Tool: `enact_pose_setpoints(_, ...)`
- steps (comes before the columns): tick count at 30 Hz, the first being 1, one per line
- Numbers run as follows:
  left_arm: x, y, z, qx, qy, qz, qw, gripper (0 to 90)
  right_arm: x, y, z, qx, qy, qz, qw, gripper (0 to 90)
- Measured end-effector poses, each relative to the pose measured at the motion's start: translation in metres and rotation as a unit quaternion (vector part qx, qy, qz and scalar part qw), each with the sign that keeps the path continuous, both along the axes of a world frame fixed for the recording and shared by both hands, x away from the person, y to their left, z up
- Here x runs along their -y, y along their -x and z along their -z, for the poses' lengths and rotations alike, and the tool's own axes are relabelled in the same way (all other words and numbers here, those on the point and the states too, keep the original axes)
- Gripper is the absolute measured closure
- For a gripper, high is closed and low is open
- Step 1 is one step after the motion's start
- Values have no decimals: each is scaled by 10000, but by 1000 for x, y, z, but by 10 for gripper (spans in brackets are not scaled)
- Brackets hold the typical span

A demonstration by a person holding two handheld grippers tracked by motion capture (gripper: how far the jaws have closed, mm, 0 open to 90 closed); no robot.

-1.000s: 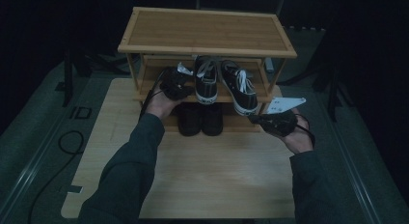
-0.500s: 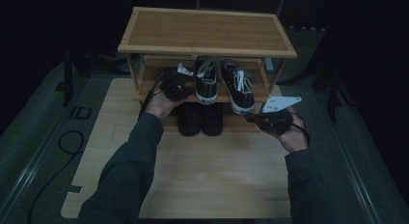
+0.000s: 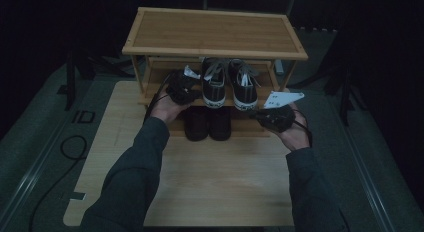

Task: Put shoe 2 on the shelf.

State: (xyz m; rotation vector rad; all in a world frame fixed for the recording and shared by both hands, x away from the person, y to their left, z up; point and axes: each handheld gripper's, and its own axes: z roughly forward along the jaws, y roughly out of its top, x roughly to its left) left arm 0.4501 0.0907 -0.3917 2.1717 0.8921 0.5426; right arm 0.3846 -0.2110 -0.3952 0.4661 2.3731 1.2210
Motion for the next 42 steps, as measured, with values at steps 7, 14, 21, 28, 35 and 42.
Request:
enact_pose_setpoints(7,0,0,0,-7,0,-6,10000,900,-5,-2,0,-53,9,-70,10000,900)
enact_pose_setpoints(14,0,0,0,-14,7,-8,10000,900,-9,-5,11,-133,62,-71,9999,900)
enact_pose_setpoints(21,-1,0,0,-25,55,7,10000,900,-15,-10,8,-42,84,84,9999,900)
enact_pose_setpoints(28,-1,0,0,-16,51,-14,10000,900,-19,-12,10,-92,73,12,9999,900)
enact_pose_setpoints(35,-1,0,0,-56,77,-22,10000,900,-20,-13,11,-129,123,-8,9998,900)
enact_pose_setpoints(42,-2,0,1,-68,116,-34,9999,900,-28,-15,14,-40,152,41,9999,900)
